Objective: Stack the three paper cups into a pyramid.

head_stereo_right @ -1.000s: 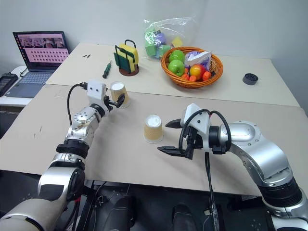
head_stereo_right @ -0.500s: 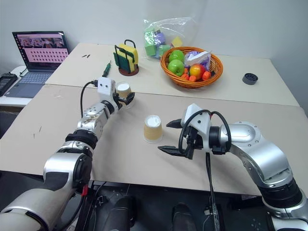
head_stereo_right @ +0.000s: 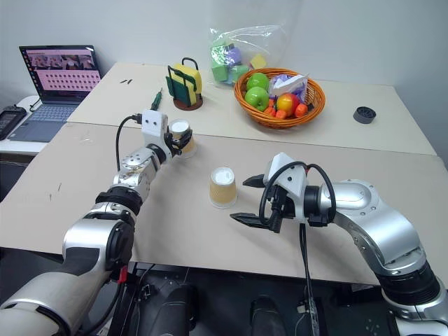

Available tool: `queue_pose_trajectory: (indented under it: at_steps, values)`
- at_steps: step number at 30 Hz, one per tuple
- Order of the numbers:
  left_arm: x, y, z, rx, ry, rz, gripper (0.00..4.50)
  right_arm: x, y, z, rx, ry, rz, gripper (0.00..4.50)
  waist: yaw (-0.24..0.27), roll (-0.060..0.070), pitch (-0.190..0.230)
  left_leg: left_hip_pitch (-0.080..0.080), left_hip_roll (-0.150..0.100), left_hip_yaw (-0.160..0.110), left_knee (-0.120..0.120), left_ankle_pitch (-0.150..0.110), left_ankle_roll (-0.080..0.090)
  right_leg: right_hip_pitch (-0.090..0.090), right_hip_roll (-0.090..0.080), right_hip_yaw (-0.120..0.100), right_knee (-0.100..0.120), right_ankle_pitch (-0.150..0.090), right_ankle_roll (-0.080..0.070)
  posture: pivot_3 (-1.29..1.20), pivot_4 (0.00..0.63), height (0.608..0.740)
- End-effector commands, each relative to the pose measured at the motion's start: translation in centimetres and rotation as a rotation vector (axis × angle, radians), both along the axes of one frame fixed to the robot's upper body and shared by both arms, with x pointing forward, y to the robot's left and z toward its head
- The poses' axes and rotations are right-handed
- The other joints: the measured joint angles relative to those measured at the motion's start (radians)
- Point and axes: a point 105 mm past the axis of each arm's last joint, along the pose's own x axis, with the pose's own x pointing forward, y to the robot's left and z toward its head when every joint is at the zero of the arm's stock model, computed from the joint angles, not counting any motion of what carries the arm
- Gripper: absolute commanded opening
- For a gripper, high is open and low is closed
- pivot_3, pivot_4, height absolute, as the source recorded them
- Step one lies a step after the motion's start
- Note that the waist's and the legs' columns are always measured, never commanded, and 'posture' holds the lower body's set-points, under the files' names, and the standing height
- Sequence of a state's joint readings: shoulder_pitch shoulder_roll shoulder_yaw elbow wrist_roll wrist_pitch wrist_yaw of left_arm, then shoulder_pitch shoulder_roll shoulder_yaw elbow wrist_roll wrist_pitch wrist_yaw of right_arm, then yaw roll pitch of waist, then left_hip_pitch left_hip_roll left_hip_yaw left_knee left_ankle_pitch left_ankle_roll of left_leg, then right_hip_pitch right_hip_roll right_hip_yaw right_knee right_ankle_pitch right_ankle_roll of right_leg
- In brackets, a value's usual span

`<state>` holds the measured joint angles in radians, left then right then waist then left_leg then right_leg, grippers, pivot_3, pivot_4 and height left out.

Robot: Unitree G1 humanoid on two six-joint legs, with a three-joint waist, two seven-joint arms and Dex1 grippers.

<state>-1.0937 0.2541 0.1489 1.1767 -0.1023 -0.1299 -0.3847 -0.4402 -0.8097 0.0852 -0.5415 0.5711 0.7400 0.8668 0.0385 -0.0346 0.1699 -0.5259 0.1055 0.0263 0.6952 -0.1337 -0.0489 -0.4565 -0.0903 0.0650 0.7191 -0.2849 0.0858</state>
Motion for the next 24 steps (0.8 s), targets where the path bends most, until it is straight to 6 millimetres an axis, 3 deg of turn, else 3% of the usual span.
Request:
queue_pose_trajectory:
  at_steps: [1, 6, 10, 14, 17, 21, 24]
  values:
    - [0.2, -0.2, 2.4, 0.01, -0.078, -0.015, 2.77, -0.1, -0.2, 1.1, 0.006, -0.061, -0.006, 4.5, 0.0, 0.0, 0.0, 0.0, 0.0, 0.0, 0.0, 0.0, 0.0, 0.0, 0.0, 0.0, 0.0, 0.0, 0.0, 0.0, 0.15, 0.661]
    - [-0.8, -0.8, 4.8, -0.011, -0.203, -0.101, 2.77, 0.0, -0.2, 0.8, -0.002, -0.058, -0.009, 4.5, 0.0, 0.0, 0.0, 0.0, 0.0, 0.0, 0.0, 0.0, 0.0, 0.0, 0.0, 0.0, 0.0, 0.0, 0.0, 0.0, 0.15, 0.661]
    - [-5.5, 2.0, 7.6, -0.036, -0.313, -0.236, 2.77, -0.1, -0.7, 0.4, -0.019, -0.05, -0.042, 4.5, -0.012, 0.0, 0.0, -0.001, 0.0, 0.0, -0.001, 0.0, -0.001, -0.001, 0.0, 0.0, 0.0, 0.0, 0.0, 0.0, 0.15, 0.661]
    - [-11.1, 5.0, 5.8, 0.033, -0.157, -0.387, 2.77, -0.3, -1.3, 0.5, -0.007, -0.044, -0.07, 4.5, -0.053, 0.0, 0.0, 0.002, 0.001, 0.0, -0.003, 0.001, -0.002, -0.001, 0.0, 0.0, 0.005, -0.001, -0.002, 0.0, 0.15, 0.661]
    - [-13.4, 6.3, 3.6, 0.103, -0.018, -0.437, 2.77, -0.4, -1.4, 0.9, 0.014, -0.045, -0.076, 4.5, -0.049, 0.001, 0.0, 0.007, 0.001, 0.0, -0.002, 0.001, -0.003, 0.001, 0.0, 0.0, 0.01, -0.004, -0.003, 0.0, 0.15, 0.661]
    - [-14.6, 5.0, 2.3, 0.114, 0.061, -0.532, 2.77, -0.4, -1.4, 1.1, 0.024, -0.046, -0.077, 4.5, -0.025, 0.0, 0.0, 0.013, 0.001, 0.0, -0.002, -0.003, -0.011, 0.005, -0.001, 0.0, 0.005, -0.009, -0.007, 0.0, 0.15, 0.661]
    - [-13.9, 3.1, 1.3, 0.107, 0.06, -0.58, 2.77, -0.5, -1.4, 1.2, 0.023, -0.047, -0.077, 4.5, -0.016, 0.0, 0.0, 0.011, 0.0, 0.0, -0.002, -0.004, -0.009, 0.007, -0.002, 0.0, -0.001, -0.006, -0.011, 0.0, 0.15, 0.661]
